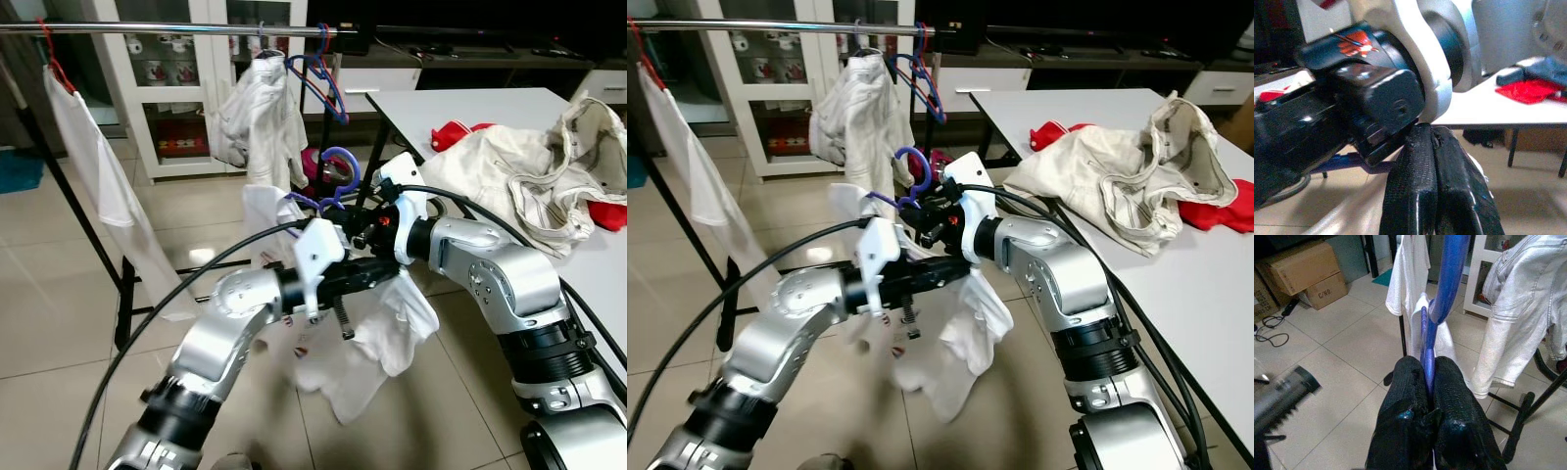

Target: Hang hanger

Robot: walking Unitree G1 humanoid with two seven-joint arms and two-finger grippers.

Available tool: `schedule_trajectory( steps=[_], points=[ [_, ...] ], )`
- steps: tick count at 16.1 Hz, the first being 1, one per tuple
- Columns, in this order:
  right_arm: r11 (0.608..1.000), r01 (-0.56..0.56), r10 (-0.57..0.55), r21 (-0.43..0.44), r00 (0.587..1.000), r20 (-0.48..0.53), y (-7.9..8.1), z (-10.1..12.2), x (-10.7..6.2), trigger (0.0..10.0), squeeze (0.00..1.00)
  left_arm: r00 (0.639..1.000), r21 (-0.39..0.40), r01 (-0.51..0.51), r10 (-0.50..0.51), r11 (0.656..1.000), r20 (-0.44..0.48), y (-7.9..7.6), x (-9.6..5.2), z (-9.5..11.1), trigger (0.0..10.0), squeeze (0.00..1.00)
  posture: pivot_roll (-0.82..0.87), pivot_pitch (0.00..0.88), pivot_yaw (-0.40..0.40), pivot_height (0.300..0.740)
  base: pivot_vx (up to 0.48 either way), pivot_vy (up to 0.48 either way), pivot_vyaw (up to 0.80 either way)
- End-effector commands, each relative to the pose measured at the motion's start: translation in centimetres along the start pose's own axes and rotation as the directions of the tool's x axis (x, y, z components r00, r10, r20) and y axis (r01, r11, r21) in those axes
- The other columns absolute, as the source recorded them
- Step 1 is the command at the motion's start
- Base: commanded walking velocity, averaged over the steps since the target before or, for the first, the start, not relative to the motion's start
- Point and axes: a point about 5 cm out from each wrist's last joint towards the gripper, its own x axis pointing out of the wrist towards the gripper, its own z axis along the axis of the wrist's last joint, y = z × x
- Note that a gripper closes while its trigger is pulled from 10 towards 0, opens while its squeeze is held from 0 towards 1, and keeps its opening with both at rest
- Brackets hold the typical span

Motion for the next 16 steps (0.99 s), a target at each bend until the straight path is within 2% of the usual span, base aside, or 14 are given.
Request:
schedule_trajectory(
  steps=[1,2,4,5,8,10,12,13,14,15,16],
  points=[
    [0.998,0.059,-0.059,0.025,0.998,-0.035,-1.3,-1.0,-0.8,10.0,0.0,0.997,0.016,-0.034,0.032,0.999,0.075,0.6,-1.0,1.9,0.0,0.0,0.01,0.0,-0.064,0.74,0.0,0.0,0.0],
    [0.997,0.064,-0.064,0.029,0.997,-0.032,-1.3,-1.0,-0.7,10.0,0.0,0.999,0.018,0.006,-0.006,1.0,0.047,0.1,-1.2,1.8,0.0,0.0,0.01,0.0,-0.063,0.74,0.0,0.0,0.0],
    [0.996,0.084,-0.083,0.033,0.996,-0.024,-1.6,-1.0,-0.8,10.0,0.0,0.997,0.081,-0.038,0.043,0.996,-0.067,0.5,-1.9,0.6,0.0,0.0,0.01,0.0,-0.057,0.74,0.0,0.0,0.0],
    [0.995,0.089,-0.089,0.034,0.996,-0.021,-1.7,-0.9,-0.9,10.0,0.0,0.992,0.095,-0.083,0.091,0.992,-0.085,0.9,-2.3,0.4,0.0,0.0,0.0,0.0,-0.053,0.74,0.0,0.0,0.0],
    [0.994,0.104,-0.104,0.034,0.994,-0.022,-2.1,-1.1,-1.2,10.0,0.0,0.998,0.043,-0.051,0.052,0.998,-0.037,0.4,-2.8,1.3,0.0,0.0,0.0,0.0,-0.048,0.74,0.0,0.0,0.0],
    [0.994,0.108,-0.107,0.036,0.994,-0.02,-2.1,-1.1,-1.3,10.0,0.0,0.998,0.038,-0.056,0.057,0.998,-0.036,0.4,-2.9,1.3,0.0,0.0,0.0,0.0,-0.045,0.74,0.0,0.0,0.0],
    [0.993,0.109,-0.108,0.044,0.994,-0.011,-2.1,-1.0,-1.3,10.0,0.0,0.99,0.058,-0.117,0.121,0.991,-0.07,1.0,-2.8,0.7,0.0,0.0,0.0,0.0,-0.04,0.74,0.0,0.0,0.0],
    [0.993,0.105,-0.105,0.046,0.994,-0.007,-2.0,-1.0,-1.2,10.0,0.0,0.981,0.079,-0.164,0.17,0.983,-0.088,1.5,-2.8,0.4,10.0,0.0,0.0,0.0,-0.039,0.74,0.0,0.0,0.0],
    [0.993,0.105,-0.105,0.047,0.994,-0.005,-2.0,-1.0,-1.2,10.0,0.0,0.975,0.087,-0.192,0.2,0.978,-0.093,1.9,-3.0,0.4,10.0,0.0,0.0,0.0,-0.036,0.74,0.0,0.0,0.0],
    [0.993,0.11,-0.11,0.05,0.994,-0.004,-2.0,-1.1,-1.3,10.0,0.0,0.979,0.054,-0.179,0.183,0.982,-0.09,1.7,-3.3,0.5,10.0,1.0,0.01,0.0,-0.032,0.74,0.0,0.0,0.0],
    [0.991,0.12,-0.12,0.057,0.993,-0.004,-2.1,-1.3,-1.4,10.0,0.0,0.983,0.041,-0.163,0.166,0.986,-0.08,1.5,-3.7,0.7,10.0,1.0,0.01,0.0,-0.03,0.74,0.0,0.0,0.0]
  ],
)
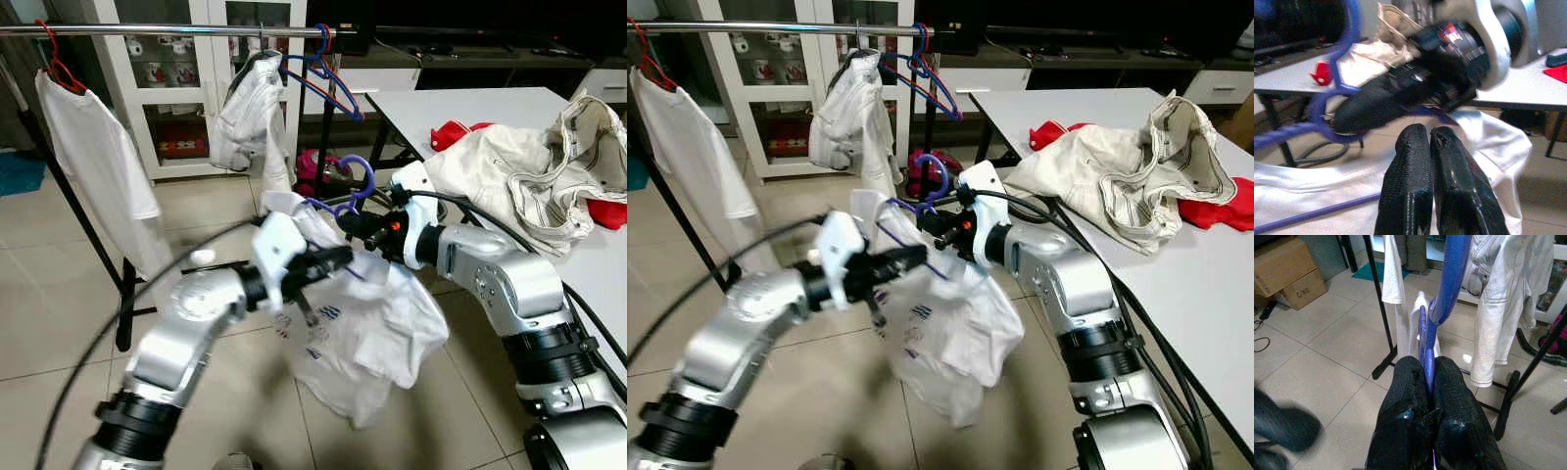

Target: Hang hanger

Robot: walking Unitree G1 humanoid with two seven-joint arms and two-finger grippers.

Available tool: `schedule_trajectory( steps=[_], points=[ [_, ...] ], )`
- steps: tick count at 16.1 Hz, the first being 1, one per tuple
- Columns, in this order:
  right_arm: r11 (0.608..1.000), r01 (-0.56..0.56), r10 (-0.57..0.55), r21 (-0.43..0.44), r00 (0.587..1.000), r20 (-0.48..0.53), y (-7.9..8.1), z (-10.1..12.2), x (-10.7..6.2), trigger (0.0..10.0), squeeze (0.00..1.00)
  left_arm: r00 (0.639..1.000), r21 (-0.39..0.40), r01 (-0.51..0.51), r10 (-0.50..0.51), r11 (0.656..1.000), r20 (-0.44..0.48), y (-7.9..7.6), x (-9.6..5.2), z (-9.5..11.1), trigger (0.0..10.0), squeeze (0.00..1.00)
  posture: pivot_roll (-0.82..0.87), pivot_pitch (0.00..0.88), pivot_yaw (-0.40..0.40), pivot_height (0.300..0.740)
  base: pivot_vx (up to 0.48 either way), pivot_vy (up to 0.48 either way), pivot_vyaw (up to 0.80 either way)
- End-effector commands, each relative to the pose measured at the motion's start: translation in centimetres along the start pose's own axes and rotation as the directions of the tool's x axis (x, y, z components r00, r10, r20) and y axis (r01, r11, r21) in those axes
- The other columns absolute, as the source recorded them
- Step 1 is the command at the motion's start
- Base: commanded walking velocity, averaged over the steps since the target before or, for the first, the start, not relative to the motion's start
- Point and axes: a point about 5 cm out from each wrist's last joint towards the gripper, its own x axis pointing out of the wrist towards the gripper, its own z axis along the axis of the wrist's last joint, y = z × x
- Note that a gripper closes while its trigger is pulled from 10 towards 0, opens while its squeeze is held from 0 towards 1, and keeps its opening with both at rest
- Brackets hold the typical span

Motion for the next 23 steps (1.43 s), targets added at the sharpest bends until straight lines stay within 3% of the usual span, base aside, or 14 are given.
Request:
schedule_trajectory(
  steps=[1,2,3,4,7,10,11,12,13,16,18,19,20,23],
  points=[
    [0.999,0.036,-0.036,0.0,0.999,0.034,-0.7,0.4,-0.7,10.0,0.0,1.0,-0.006,0.018,-0.018,1.0,0.019,-0.2,-0.2,0.5,10.0,1.0,0.01,0.0,-0.03,0.74,0.0,0.0,0.0],
    [0.999,0.042,-0.042,0.004,0.999,0.034,-0.8,0.3,-0.7,10.0,0.0,0.999,-0.012,0.025,-0.025,1.0,0.024,-0.3,-0.3,0.6,10.0,1.0,0.02,0.0,-0.028,0.74,0.0,0.0,0.0],
    [0.999,0.048,-0.048,0.011,0.998,0.035,-0.7,0.1,-0.7,10.0,0.0,1.0,-0.006,0.016,-0.016,1.0,0.027,-0.3,-0.5,0.6,10.0,0.79,0.02,0.0,-0.026,0.74,0.0,0.0,0.0],
    [0.998,0.054,-0.055,0.016,0.998,0.037,-0.7,0.0,-0.6,10.0,0.0,0.999,-0.011,0.001,0.0,1.0,0.035,-0.2,-0.8,0.7,10.0,0.0,0.02,0.0,-0.024,0.74,0.0,0.0,0.0],
    [0.985,0.174,-0.175,0.02,0.985,0.017,-1.3,-1.3,-1.5,10.0,0.0,0.987,-0.034,-0.125,0.127,0.992,0.093,0.1,-2.3,1.7,10.0,0.0,0.04,0.0,-0.034,0.74,0.0,0.0,0.0],
    [0.946,0.324,-0.323,-0.024,0.945,0.046,-1.8,-2.9,-3.1,10.0,0.0,0.927,-0.006,-0.371,0.37,0.929,-0.067,1.3,-4.0,-0.2,10.0,0.0,0.06,0.0,-0.043,0.74,0.0,0.0,0.0],
    [0.92,0.392,-0.39,-0.02,0.919,0.065,-1.6,-4.0,-4.2,10.0,0.0,0.84,0.056,-0.517,0.519,0.854,-0.156,2.2,-5.4,-1.5,10.0,0.0,0.07,0.0,-0.04,0.74,0.0,0.0,0.0],
    [0.89,0.457,-0.455,-0.007,0.887,0.075,-0.8,-5.4,-5.2,10.0,0.0,0.771,0.035,-0.619,0.615,0.785,-0.164,2.3,-6.5,-2.0,10.0,0.0,0.07,0.0,-0.027,0.74,0.0,0.0,0.0],
    [0.862,0.506,-0.507,0.033,0.859,0.074,-0.3,-6.6,-5.7,10.0,0.0,0.751,0.01,-0.648,0.642,0.761,-0.151,2.0,-6.8,-2.1,10.0,0.0,0.07,0.0,-0.016,0.74,0.0,0.0,0.0],
    [0.853,0.492,-0.51,0.173,0.856,0.083,1.3,-8.3,-5.5,10.0,0.0,0.707,-0.028,-0.703,0.693,0.711,-0.142,1.3,-6.9,-3.4,10.0,0.0,0.08,0.0,0.007,0.74,0.129,0.0,0.0],
    [0.868,0.476,-0.49,0.139,0.867,0.089,1.7,-8.3,-5.1,10.0,0.0,0.704,-0.006,-0.703,0.693,0.712,-0.155,1.3,-6.7,-3.7,10.0,0.0,0.09,0.0,0.016,0.74,0.433,0.0,0.0],
    [0.879,0.46,-0.473,0.126,0.875,0.104,2.0,-8.1,-4.8,10.0,0.0,0.697,-0.009,-0.707,0.695,0.707,-0.175,1.5,-6.6,-3.8,10.0,0.44,0.09,0.0,0.02,0.74,0.48,0.0,0.8],
    [0.888,0.444,-0.456,0.117,0.883,0.11,2.2,-8.0,-4.5,10.0,0.0,0.694,0.0,-0.71,0.699,0.705,-0.173,1.6,-6.6,-3.7,10.0,1.0,0.09,0.0,0.024,0.74,0.461,0.0,0.8],
    [0.905,0.403,-0.419,0.134,0.899,0.127,2.5,-7.6,-4.0,10.0,0.0,0.693,0.009,-0.712,0.705,0.702,-0.152,1.8,-6.8,-3.3,10.0,1.0,0.1,0.0,0.03,0.74,0.474,0.0,0.8]
  ],
)
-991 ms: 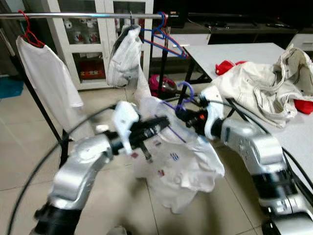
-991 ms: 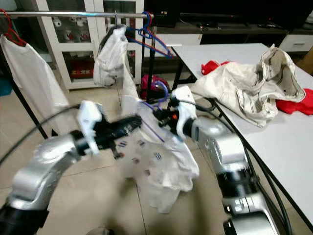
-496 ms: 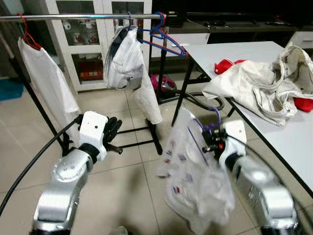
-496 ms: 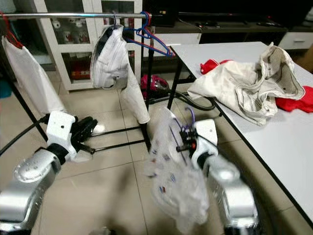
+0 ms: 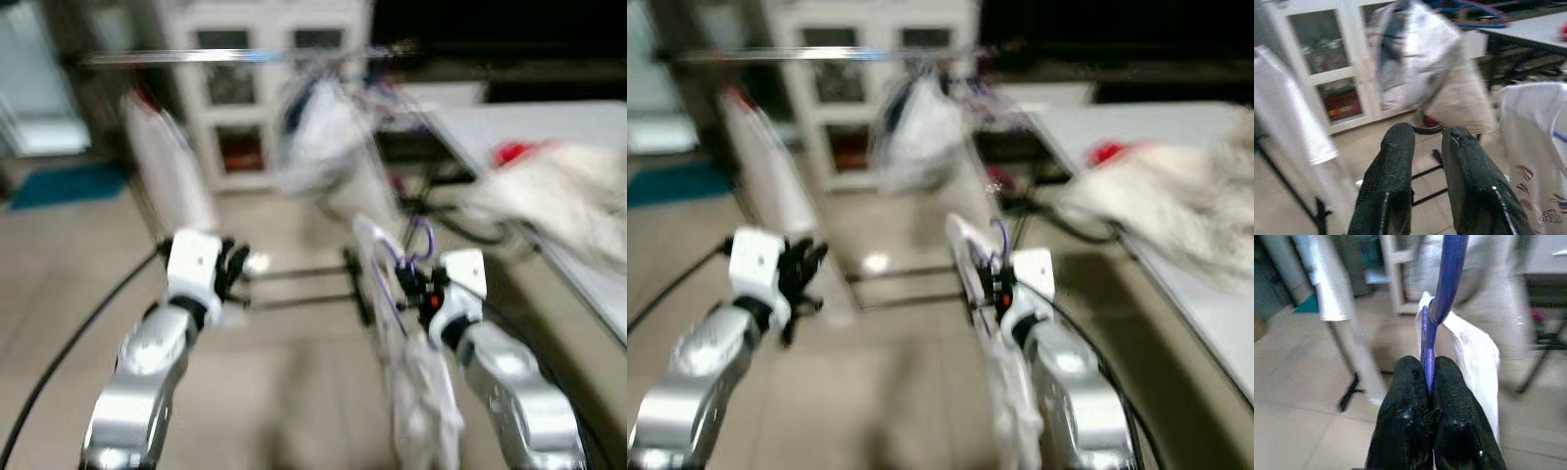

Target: Hang hanger

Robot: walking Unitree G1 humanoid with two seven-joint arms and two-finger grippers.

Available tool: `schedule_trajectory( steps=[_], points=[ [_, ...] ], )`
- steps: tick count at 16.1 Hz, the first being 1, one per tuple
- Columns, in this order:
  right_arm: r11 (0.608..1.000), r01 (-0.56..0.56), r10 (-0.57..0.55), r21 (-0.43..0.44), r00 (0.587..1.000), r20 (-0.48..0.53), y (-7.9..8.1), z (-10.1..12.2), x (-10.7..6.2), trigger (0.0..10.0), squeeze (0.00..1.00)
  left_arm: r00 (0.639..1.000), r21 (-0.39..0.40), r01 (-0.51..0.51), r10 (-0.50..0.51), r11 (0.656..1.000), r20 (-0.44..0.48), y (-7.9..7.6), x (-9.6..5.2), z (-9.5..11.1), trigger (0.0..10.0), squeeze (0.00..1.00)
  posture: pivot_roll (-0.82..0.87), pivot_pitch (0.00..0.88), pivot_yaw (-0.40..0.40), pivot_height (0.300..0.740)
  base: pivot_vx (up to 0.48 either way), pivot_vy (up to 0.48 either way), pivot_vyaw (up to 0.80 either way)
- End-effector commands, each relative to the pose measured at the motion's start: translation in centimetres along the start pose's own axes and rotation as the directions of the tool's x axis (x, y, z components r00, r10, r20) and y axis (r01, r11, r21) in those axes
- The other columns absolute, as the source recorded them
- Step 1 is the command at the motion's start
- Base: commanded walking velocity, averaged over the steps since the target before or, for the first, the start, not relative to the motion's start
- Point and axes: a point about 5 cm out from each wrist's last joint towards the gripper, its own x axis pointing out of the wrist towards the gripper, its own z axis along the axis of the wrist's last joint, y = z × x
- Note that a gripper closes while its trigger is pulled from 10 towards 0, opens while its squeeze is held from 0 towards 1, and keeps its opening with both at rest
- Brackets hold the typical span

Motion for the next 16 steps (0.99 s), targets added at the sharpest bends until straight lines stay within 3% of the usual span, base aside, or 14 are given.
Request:
schedule_trajectory(
  steps=[1,4,8,16],
  points=[
    [0.999,-0.049,0.049,-0.004,0.997,0.055,0.7,1.4,0.3,10.0,0.0,1.0,0.012,-0.015,0.015,1.0,-0.003,0.3,-0.1,0.0,10.0,1.0,0.1,0.0,0.03,0.74,0.48,0.0,0.79],
    [0.997,-0.078,0.079,-0.01,0.995,0.062,1.1,1.8,0.8,10.0,0.0,1.0,0.022,-0.007,0.007,1.0,-0.002,0.4,-0.1,0.2,10.0,1.0,0.11,0.0,0.022,0.74,0.48,0.0,0.79],
    [0.999,0.037,-0.038,0.015,0.996,0.076,0.1,2.6,1.7,10.0,0.0,0.999,0.027,0.028,-0.028,0.999,0.022,0.6,0.3,0.9,10.0,1.0,0.13,0.0,0.004,0.74,0.48,0.0,0.0],
    [0.999,0.031,-0.032,0.004,0.993,0.114,0.6,4.2,3.1,10.0,0.0,0.999,0.055,0.053,-0.054,0.997,0.006,0.3,-0.5,0.6,10.0,1.0,0.16,0.0,-0.028,0.74,0.454,0.0,0.0]
  ],
)
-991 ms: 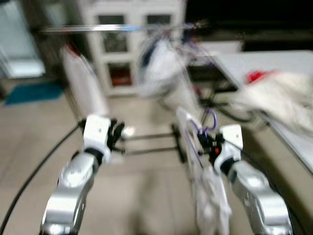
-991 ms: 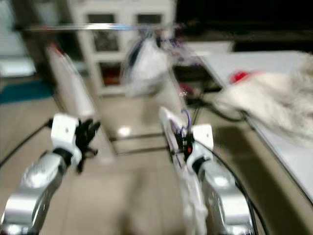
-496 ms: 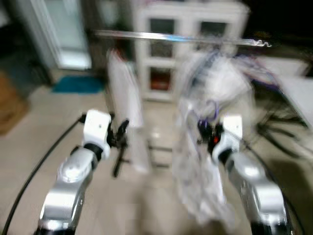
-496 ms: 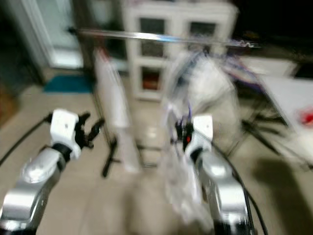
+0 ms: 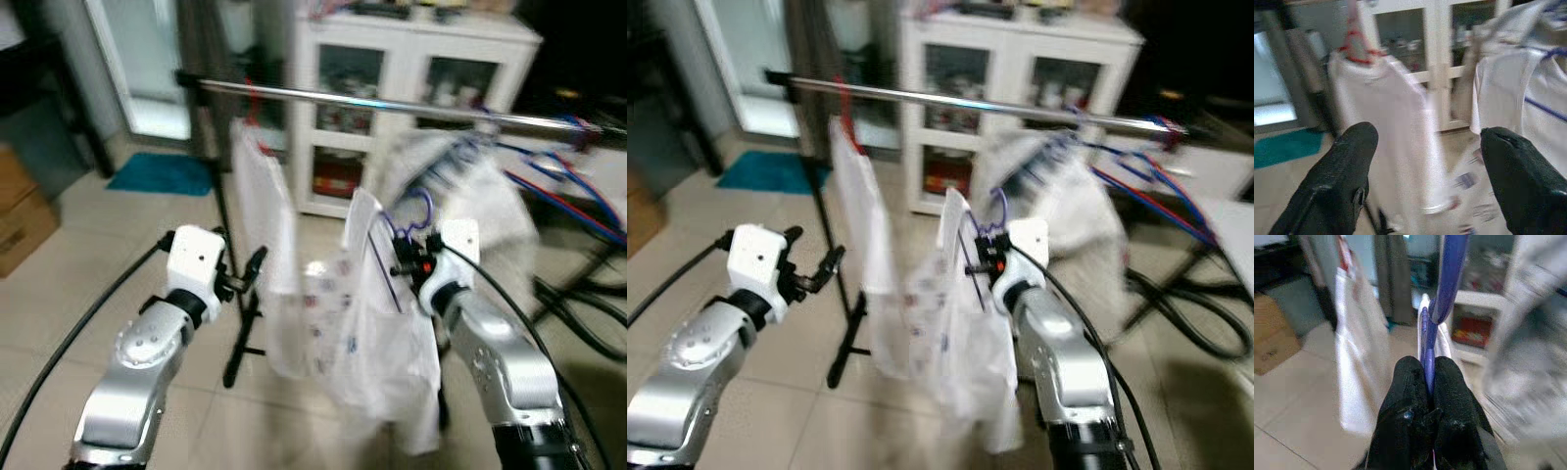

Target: Hang hanger

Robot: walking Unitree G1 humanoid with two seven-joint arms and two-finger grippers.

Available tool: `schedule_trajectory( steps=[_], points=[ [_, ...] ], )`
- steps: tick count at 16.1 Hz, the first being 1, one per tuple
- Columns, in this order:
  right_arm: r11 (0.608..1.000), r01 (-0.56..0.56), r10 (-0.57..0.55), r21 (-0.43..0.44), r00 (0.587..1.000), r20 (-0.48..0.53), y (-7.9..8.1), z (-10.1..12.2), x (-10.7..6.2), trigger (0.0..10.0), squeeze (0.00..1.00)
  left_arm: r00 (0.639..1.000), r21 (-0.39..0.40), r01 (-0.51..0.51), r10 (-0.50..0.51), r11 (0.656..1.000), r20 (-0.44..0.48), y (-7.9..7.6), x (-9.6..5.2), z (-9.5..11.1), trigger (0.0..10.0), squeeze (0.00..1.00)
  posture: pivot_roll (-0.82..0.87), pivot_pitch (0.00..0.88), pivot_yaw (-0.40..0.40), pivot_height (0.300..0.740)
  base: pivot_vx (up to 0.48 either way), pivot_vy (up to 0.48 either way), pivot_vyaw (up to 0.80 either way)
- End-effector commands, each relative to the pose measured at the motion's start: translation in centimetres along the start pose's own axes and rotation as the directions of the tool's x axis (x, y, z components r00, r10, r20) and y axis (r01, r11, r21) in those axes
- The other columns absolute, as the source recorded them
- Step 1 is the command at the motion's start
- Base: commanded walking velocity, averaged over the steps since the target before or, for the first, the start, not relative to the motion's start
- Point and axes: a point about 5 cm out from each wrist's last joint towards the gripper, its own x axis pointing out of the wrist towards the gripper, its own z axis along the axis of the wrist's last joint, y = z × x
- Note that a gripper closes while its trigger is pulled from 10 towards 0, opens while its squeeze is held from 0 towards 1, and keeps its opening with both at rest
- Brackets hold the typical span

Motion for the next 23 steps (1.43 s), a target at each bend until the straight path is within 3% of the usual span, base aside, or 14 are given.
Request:
schedule_trajectory(
  steps=[1,7,8,13,16,19,21,23],
  points=[
    [1.0,-0.008,0.008,-0.009,0.999,0.04,0.4,1.1,0.3,10.0,0.0,1.0,0.011,-0.003,0.003,1.0,0.001,0.2,-0.2,0.2,10.0,1.0,0.16,0.0,-0.028,0.74,0.454,0.0,0.0],
    [0.994,0.095,-0.093,-0.044,0.994,0.056,-0.5,3.0,1.2,10.0,0.0,0.999,0.023,0.033,-0.033,0.999,-0.003,-0.2,-0.3,0.3,10.0,1.0,0.16,0.0,-0.036,0.74,0.442,0.0,0.0],
    [0.989,0.145,-0.143,-0.036,0.987,0.068,-1.2,3.8,1.6,10.0,0.0,0.994,0.016,0.101,-0.101,0.995,0.037,-0.9,-0.6,1.0,10.0,1.0,0.17,0.0,-0.039,0.74,0.0,0.0,0.0],
    [0.974,0.222,-0.217,-0.045,0.972,0.094,-3.2,6.1,3.5,10.0,0.0,0.962,0.029,0.233,-0.235,0.972,0.141,-2.0,-0.9,3.1,10.0,1.0,0.18,0.0,-0.051,0.74,0.0,0.0,0.0],
    [0.965,0.261,-0.259,-0.026,0.964,0.065,-4.0,6.8,4.8,10.0,0.0,0.955,0.031,0.262,-0.264,0.965,0.137,-2.2,-0.9,3.2,10.0,1.0,0.18,0.0,-0.052,0.74,0.0,0.0,0.0],
    [0.965,0.261,-0.262,0.03,0.964,0.034,-4.9,7.9,7.2,10.0,0.0,0.942,0.042,0.308,-0.311,0.951,0.124,-2.2,-0.9,3.3,10.0,1.0,0.19,0.0,-0.048,0.74,0.0,0.0,0.0],
    [0.96,0.281,-0.281,0.001,0.96,-0.003,-5.2,8.1,8.0,10.0,0.0,0.934,0.044,0.339,-0.342,0.94,0.105,-2.3,-1.0,3.2,10.0,1.0,0.19,0.0,-0.046,0.74,0.0,0.0,0.0],
    [0.954,0.3,-0.298,0.013,0.951,-0.076,-5.6,7.5,8.5,10.0,0.0,0.905,0.035,0.412,-0.413,0.911,0.103,-3.0,-1.4,3.2,10.0,1.0,0.2,0.0,-0.045,0.74,0.0,0.0,0.0]
  ],
)
